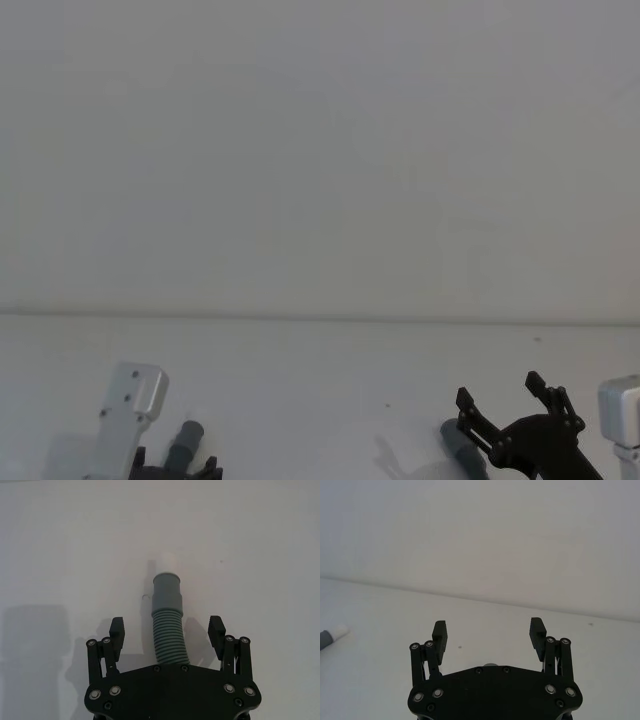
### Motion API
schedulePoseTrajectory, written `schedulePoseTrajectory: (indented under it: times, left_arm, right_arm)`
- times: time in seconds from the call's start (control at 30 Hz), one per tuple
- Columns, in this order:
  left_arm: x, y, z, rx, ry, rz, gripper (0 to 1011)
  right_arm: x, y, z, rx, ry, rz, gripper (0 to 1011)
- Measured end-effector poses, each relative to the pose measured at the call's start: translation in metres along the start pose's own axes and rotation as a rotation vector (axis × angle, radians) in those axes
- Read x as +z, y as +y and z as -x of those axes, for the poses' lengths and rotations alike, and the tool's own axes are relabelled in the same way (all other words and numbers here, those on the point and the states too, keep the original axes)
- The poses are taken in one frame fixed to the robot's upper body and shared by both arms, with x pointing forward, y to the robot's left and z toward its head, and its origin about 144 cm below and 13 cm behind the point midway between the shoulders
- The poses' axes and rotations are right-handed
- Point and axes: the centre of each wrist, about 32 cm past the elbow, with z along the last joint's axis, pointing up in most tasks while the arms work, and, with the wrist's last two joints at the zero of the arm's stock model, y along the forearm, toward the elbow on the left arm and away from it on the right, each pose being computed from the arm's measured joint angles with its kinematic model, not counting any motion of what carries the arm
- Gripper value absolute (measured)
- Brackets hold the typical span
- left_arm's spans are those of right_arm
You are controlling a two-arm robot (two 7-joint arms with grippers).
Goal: Use both hands to pick up one end of the pipe from the table, align the ends, and insert them.
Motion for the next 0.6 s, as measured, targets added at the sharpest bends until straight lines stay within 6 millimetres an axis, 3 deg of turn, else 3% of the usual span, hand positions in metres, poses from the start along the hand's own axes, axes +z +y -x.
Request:
schedulePoseTrajectory:
  times: [0.6]
  left_arm:
    - [0.0001, -0.0010, 0.0010, -0.001, -0.006, -0.002, 1001]
  right_arm:
    - [0.0000, 0.0000, 0.0000, 0.000, 0.000, 0.000, 1004]
